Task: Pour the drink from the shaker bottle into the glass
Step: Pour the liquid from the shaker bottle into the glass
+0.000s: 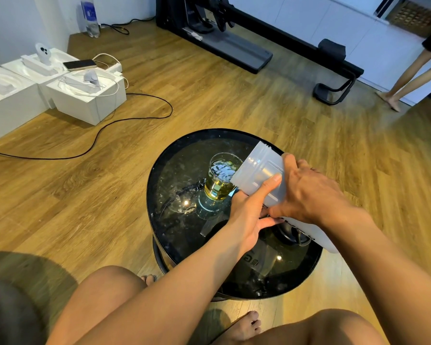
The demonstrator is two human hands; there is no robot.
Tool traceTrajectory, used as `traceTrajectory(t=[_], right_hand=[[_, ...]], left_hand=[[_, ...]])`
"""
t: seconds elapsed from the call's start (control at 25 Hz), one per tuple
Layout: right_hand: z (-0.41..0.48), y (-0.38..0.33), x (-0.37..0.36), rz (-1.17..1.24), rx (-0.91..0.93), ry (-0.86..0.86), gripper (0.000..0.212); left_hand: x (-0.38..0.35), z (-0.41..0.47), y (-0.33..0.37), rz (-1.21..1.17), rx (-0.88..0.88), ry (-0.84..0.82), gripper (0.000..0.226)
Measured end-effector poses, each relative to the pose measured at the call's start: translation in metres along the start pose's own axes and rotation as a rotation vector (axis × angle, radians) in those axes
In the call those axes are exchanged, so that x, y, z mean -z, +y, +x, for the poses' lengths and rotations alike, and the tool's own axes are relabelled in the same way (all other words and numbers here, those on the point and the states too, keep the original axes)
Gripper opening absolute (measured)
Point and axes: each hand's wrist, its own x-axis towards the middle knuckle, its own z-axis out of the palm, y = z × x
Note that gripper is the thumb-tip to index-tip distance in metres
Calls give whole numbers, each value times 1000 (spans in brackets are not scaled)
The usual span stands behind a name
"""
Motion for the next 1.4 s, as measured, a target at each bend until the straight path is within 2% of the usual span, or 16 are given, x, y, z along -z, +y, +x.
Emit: traceTrajectory(t=[0.32, 0.6, 1.4], right_hand=[[0, 0, 0, 3, 4, 1, 113], [-1, -1, 1, 5, 3, -8, 112], [2, 0, 1, -8, 1, -6, 112]], left_hand=[[-1, -1, 0, -4, 0, -12, 29], [-1, -1, 1, -5, 2, -6, 37], [-1, -1, 2, -5, 12, 6, 39]])
